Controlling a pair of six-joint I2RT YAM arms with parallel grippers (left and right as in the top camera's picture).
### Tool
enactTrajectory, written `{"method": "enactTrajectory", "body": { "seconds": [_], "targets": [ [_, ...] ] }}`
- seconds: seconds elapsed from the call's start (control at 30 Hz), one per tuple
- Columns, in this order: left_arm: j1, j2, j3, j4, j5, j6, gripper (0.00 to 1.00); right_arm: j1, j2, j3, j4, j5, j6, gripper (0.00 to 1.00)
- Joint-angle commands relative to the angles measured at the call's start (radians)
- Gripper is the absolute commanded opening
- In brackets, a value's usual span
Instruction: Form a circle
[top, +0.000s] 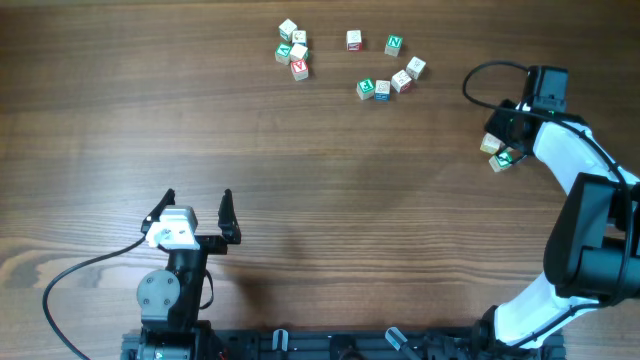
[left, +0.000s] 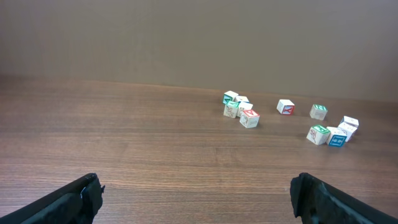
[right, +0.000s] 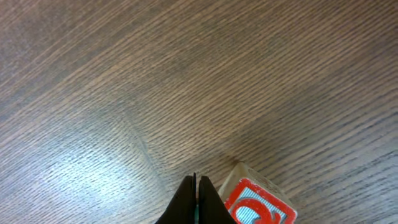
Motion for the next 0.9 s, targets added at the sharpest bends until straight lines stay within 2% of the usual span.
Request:
{"method": "enactTrajectory", "body": {
  "seconds": [0.0,0.73,0.87],
  "targets": [
    [-0.005,-0.008,-0.006,-0.001,0.016,-0.006,1.00,0.006,0.019,-0.001,-0.006,0.027,0.002,0.04],
    [-0.005,-0.008,-0.006,-0.001,0.016,-0.006,1.00,0.006,0.019,-0.001,-0.019,0.031,0.009,0.04],
    [-0.005,-0.008,-0.006,-0.001,0.016,-0.006,1.00,0.006,0.019,0.000,0.027,0.030,0.008,0.04]
  ]
}}
